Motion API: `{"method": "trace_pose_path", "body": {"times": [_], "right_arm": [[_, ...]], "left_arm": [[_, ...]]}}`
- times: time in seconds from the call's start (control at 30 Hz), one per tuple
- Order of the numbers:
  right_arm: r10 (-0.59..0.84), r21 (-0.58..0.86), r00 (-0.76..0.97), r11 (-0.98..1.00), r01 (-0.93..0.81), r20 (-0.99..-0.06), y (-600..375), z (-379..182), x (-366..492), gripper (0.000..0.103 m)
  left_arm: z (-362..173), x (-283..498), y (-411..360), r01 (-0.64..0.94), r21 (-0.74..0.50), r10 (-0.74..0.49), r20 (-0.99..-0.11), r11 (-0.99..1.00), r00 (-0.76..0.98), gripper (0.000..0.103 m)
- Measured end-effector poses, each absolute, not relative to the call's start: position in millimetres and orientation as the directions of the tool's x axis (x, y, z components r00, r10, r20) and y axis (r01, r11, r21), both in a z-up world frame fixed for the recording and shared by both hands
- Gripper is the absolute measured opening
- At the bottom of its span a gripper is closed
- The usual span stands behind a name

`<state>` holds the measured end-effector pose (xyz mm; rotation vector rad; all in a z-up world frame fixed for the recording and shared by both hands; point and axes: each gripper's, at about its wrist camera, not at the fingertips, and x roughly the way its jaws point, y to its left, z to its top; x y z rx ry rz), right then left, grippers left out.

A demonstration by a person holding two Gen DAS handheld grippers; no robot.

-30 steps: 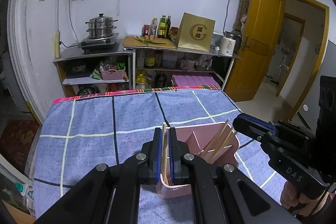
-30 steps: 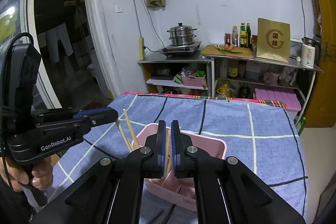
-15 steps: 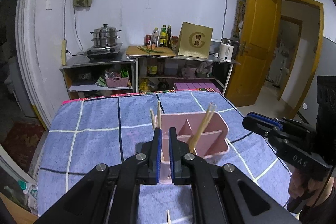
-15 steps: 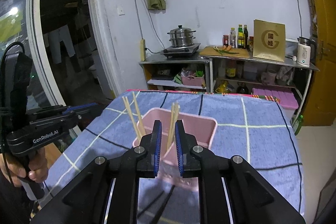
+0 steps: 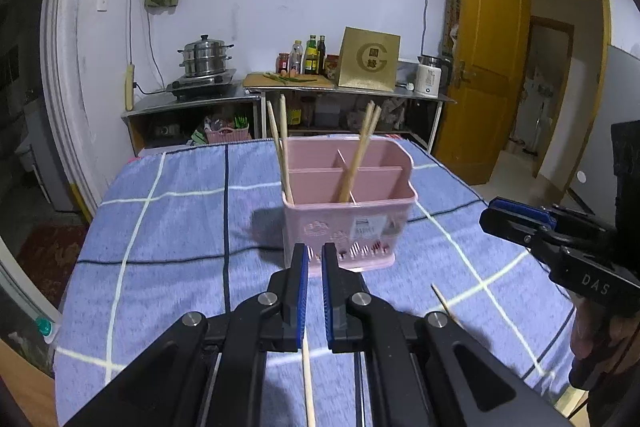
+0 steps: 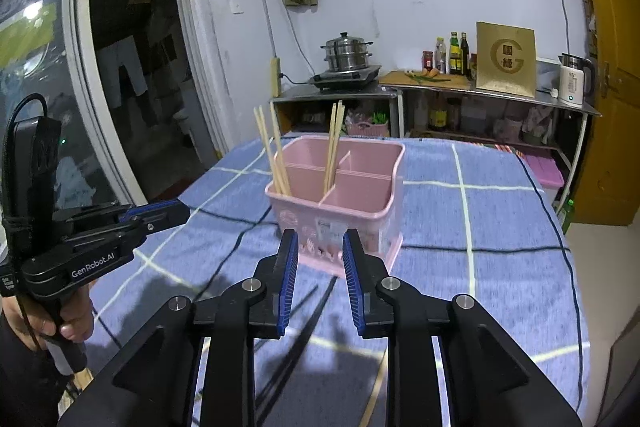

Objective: Organize utensils
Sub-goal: 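Withdraw both open tools from the basket toward the remaining chopsticks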

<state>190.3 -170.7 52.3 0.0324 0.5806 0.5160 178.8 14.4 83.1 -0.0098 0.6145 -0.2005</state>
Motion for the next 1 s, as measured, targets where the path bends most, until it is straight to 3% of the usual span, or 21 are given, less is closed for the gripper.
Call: {"method": "trace_pose_path", "body": {"times": [1.0], "right_arm": [[0.431,0.216,0.667,0.898,-0.383,-0.608,-215.8,-11.6,130.2,0.024]], "left_arm": [[2.2,115.4,6.5,0.201,-0.115,-0.226,-0.668,0.973,0.71,0.006]]}}
